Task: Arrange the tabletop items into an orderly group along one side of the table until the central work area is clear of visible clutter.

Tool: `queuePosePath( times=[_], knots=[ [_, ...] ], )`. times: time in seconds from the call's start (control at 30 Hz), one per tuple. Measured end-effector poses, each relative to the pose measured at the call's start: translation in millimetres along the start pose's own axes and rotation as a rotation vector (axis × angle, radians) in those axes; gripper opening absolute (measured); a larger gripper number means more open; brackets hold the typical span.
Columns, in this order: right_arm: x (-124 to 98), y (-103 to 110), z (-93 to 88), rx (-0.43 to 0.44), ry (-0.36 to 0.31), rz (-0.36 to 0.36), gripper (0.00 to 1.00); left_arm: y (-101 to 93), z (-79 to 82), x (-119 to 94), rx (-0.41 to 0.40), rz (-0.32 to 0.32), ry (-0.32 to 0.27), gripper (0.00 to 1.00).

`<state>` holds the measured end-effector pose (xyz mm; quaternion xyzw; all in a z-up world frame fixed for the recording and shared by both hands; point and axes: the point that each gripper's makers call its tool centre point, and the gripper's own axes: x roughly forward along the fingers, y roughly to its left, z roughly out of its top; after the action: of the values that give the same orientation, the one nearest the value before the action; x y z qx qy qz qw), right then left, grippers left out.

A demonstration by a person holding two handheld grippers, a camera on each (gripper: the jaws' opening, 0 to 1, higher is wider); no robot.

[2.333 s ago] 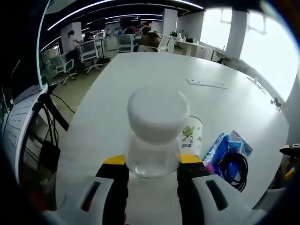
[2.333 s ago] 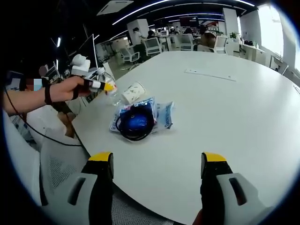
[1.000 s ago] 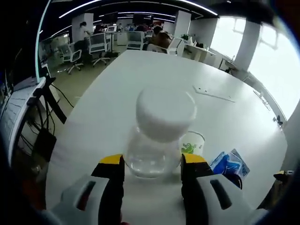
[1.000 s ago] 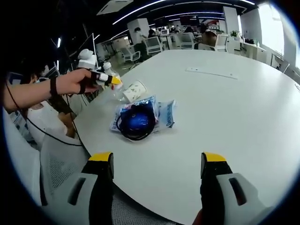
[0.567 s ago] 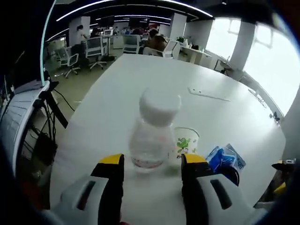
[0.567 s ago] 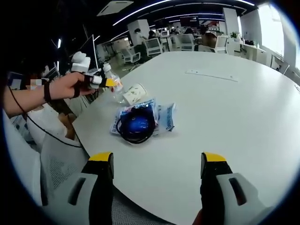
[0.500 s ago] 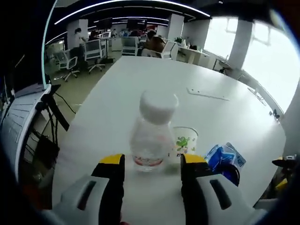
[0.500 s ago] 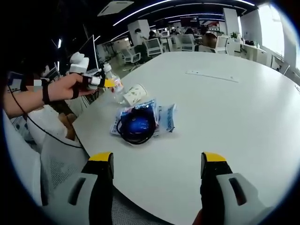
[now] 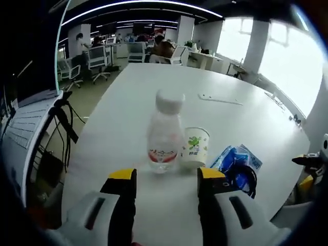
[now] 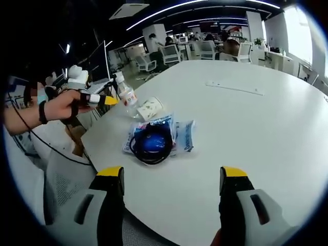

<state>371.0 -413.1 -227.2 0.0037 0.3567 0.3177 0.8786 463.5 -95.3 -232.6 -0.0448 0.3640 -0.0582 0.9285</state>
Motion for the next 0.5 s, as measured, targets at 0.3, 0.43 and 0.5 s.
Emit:
queuePosePath(
  times=[0.3, 0.43, 0.5],
  knots=[
    [5.6, 4.3, 5.2, -0.016, 0.005, 0.017, 0.76, -3.9, -9.9, -13.2, -0.006, -0.009, -0.004, 0.48],
    [6.6, 6.3, 9.5, -0.028, 0.005, 0.024, 0.76, -6.5, -13.6, -18.8, -0.013, -0.014, -0.008, 0.48],
    [7.1, 6.3, 11.1, -0.032, 0.005, 0.026, 0.76, -8.9, -15.9, -21.6, -0.014, -0.02, -0.01, 0.48]
  ],
)
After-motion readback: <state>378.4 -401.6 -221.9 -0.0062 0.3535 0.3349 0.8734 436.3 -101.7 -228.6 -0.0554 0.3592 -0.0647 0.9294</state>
